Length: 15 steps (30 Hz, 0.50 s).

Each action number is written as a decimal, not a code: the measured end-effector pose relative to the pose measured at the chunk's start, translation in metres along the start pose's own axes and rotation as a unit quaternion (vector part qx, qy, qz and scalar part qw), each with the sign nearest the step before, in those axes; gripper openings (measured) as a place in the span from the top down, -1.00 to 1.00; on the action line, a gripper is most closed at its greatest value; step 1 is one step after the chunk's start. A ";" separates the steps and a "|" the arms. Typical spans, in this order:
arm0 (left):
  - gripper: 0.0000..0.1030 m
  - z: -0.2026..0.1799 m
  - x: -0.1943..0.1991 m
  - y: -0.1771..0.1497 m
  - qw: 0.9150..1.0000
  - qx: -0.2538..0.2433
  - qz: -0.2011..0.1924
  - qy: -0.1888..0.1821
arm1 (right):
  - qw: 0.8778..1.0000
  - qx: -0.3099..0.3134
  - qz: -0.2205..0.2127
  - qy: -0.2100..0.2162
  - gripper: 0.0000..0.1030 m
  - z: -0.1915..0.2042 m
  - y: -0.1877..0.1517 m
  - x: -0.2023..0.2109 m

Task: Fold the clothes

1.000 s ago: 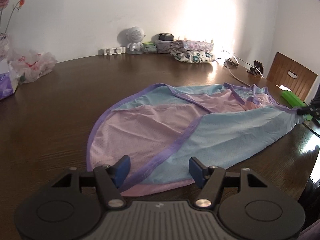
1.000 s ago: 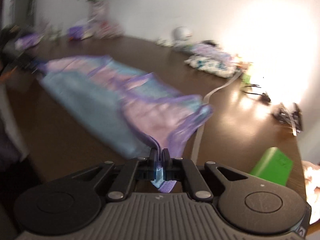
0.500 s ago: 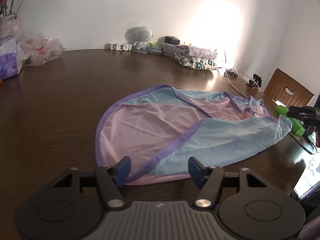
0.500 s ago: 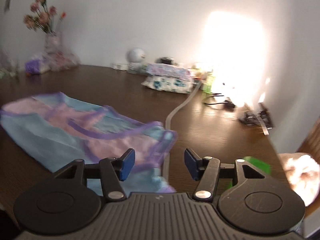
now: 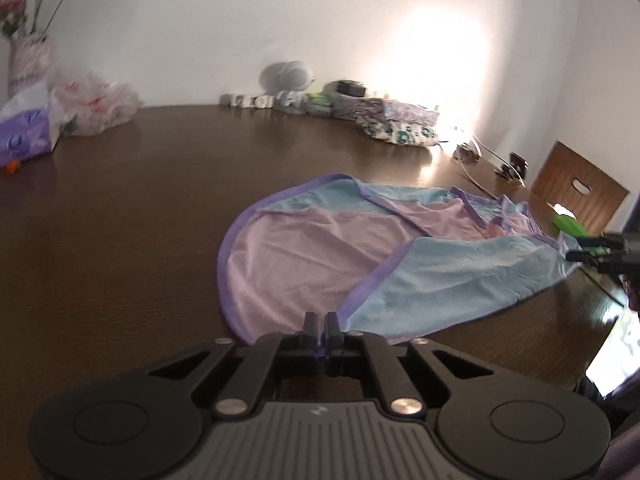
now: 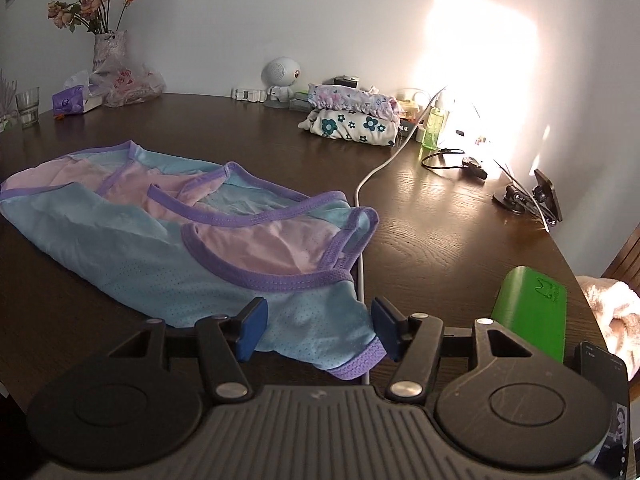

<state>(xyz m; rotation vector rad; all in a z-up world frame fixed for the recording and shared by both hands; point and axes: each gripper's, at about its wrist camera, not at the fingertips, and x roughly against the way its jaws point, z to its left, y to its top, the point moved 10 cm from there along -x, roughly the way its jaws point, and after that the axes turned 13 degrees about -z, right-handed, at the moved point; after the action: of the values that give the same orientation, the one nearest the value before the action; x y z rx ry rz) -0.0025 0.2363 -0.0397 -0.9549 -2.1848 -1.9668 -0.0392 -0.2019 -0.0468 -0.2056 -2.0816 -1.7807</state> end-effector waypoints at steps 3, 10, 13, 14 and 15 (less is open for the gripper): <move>0.21 0.000 -0.002 0.003 1.000 0.011 -0.003 -0.004 | 1.000 0.004 0.000 0.005 -0.14 0.003 0.000 -0.002; 0.96 -0.010 -0.015 -0.001 0.999 -0.010 0.024 -0.033 | 1.000 0.005 0.006 0.009 -0.15 0.005 -0.005 -0.002; 0.98 -0.014 -0.006 0.006 0.999 -0.017 0.005 -0.033 | 1.000 0.006 0.010 0.006 -0.15 0.004 -0.008 -0.003; 0.98 -0.013 -0.002 0.008 0.999 -0.014 -0.002 -0.035 | 1.000 0.006 0.011 0.005 -0.14 0.004 -0.008 -0.003; 0.98 -0.012 0.002 0.011 0.999 -0.011 -0.009 -0.036 | 1.000 0.006 0.012 0.005 -0.14 0.004 -0.009 -0.003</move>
<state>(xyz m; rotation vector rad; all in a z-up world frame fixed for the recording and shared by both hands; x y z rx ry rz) -0.0034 0.2260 -0.0268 -1.0290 -2.2202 -1.9982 -0.0406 -0.1995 -0.0568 -0.2175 -2.0745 -1.7501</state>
